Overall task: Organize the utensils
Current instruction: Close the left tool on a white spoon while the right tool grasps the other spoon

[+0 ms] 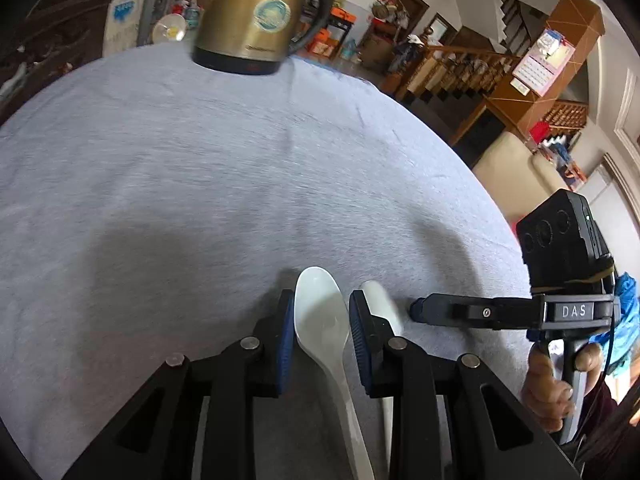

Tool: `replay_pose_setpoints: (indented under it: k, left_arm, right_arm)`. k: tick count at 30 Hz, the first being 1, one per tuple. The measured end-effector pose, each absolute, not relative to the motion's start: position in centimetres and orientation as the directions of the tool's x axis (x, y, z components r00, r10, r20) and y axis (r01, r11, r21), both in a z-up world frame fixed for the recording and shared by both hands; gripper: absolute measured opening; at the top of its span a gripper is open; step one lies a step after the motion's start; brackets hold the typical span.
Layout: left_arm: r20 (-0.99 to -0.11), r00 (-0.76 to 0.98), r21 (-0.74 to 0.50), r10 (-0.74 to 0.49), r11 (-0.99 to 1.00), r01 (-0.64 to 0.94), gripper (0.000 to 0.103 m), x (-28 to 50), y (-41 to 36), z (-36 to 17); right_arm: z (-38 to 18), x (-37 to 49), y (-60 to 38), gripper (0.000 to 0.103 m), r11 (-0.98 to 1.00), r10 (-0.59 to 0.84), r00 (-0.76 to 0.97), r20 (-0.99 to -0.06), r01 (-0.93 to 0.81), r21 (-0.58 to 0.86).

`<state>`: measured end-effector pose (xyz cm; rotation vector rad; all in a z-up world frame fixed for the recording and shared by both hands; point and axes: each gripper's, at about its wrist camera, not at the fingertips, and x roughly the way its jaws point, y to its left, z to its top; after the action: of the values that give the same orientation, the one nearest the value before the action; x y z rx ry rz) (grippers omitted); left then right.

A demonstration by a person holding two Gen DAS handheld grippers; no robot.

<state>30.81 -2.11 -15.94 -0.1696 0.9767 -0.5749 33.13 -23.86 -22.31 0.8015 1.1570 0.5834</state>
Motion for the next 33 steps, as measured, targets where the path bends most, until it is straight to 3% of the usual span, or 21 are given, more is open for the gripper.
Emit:
replay_pose_setpoints:
  k: [7,14,26,33]
  left_arm:
    - [-0.736,0.515,-0.301,-0.440,0.894,0.333,0.028,29.7,0.2,-14.3]
    - [-0.747,0.518,-0.304,-0.418,0.907,0.293,0.028,29.7,1.1,-14.9]
    - [-0.749,0.510,-0.351,-0.424,0.906,0.237,0.028,29.7,2.5,-15.7]
    - [-0.757,0.492,-0.359,-0.431,0.902,0.239,0.028,30.0,1.8,-16.4]
  right_arm:
    - [-20.7,34.5,-20.2,0.034,0.724,0.680,0.299,-0.669,-0.128,0.678]
    - [-19.4,35.0,-15.9,0.035,0.830,0.547,0.345,-0.762,-0.340,0.442]
    - [-19.2,33.3,-13.9,0.035,0.811,0.459,0.395,-0.795,-0.552,0.194]
    - [-19.1,33.2,-17.3,0.035,0.856,0.342,0.495,-0.799,-0.515,0.048]
